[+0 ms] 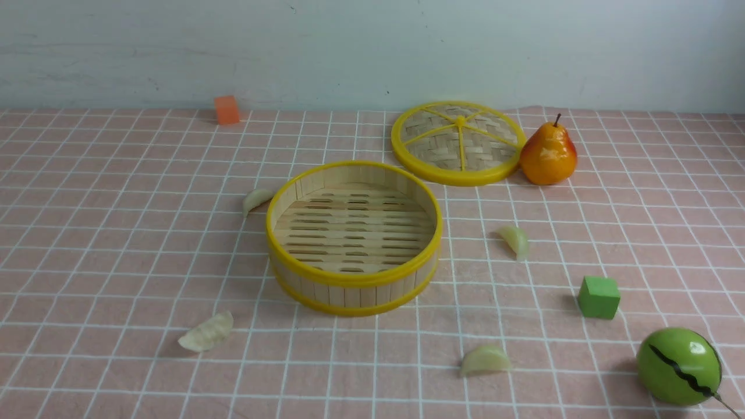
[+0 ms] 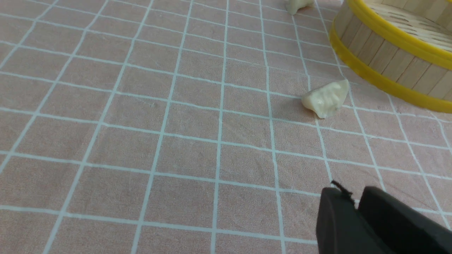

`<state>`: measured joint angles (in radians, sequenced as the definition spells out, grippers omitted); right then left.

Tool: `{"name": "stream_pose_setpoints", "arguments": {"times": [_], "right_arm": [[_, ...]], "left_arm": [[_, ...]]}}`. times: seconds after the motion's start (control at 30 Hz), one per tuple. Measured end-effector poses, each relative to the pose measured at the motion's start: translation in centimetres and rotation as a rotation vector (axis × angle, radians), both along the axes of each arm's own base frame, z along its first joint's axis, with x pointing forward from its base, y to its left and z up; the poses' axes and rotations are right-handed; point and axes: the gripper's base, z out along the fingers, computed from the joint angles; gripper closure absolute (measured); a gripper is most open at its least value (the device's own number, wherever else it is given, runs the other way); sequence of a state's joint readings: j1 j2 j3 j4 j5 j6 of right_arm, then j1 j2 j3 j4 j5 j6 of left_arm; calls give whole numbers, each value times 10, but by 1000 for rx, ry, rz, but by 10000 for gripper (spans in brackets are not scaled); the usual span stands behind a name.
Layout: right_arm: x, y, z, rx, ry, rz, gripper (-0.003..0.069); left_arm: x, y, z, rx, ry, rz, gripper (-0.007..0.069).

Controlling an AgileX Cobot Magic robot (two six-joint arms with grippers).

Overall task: Put the dumplings into the steamer on the table with the pink tablecloth.
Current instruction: 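Reach for and grasp a dumpling on the table with the left gripper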

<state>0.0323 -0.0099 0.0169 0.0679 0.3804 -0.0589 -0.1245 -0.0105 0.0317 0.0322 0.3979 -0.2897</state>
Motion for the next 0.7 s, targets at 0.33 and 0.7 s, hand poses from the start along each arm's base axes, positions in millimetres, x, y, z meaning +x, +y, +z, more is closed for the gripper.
{"name": "stream_pose_setpoints", "arguments": {"times": [0.33,0.7], "right_arm": [[0,0,0,0,0,0,420],[0,0,0,0,0,0,420]], "left_arm": [[0,0,0,0,0,0,531],[0,0,0,1,0,0,523]]}}
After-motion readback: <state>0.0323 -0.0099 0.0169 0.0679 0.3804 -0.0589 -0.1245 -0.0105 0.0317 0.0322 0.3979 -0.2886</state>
